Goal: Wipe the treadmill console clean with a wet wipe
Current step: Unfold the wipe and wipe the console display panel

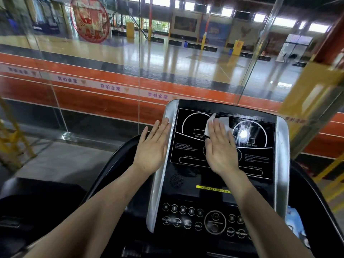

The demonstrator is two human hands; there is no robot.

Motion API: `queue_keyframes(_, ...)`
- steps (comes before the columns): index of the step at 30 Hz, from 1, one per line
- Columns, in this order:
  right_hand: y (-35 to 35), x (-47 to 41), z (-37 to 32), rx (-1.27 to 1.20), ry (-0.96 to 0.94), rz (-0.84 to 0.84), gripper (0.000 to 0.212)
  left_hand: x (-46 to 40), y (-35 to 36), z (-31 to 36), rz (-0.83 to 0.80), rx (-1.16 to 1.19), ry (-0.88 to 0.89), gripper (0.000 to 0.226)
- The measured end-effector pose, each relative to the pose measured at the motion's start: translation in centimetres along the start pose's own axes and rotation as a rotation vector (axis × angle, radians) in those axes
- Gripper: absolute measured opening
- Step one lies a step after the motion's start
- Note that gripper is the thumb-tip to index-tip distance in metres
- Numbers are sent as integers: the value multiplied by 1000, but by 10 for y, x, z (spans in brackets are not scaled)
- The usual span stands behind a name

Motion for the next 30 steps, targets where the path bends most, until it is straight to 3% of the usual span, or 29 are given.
queue_keyframes(3,6,-4,-25,-55,44,13,65,-1,-1,1,-7,10,-16,65)
queue_keyframes(7,22,-2,-84,-14,-180,-51,63,0,-1,0,-7,-11,-19,64)
queue_keyframes(10,21,4,-64,52,-245,-53,61,0,-1,0,1,-17,-5,62)
queue_keyframes(14,7,18,6,18,-48,-1,62,1,0,0,-3,-14,-8,63)
queue_keyframes(17,10,15,-2,-40,67,6,65,0,0,1,-8,-7,-13,64)
queue_keyframes(21,30,14,-85,4,-184,-49,65,-1,-4,2,-14,-19,-22,65)
queue_keyframes(23,30,19,-93,47,-263,-42,64,0,-4,2,-20,-24,-14,64)
queue_keyframes(26,24,27,-43,76,-235,-36,62,0,-3,-1,-25,-25,1,65)
queue_keyframes(30,11,37,32,58,15,12,65,-1,1,-2,-25,-25,-9,67)
Point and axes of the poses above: each hand's wrist, its own x-axis away from the middle knuckle, its own y-axis out of the palm, z = x × y, the point moved 9 cm from there along -x, towards the middle knuckle, and after that the axes turned 11 degrees about y, right-handed, at the moved point
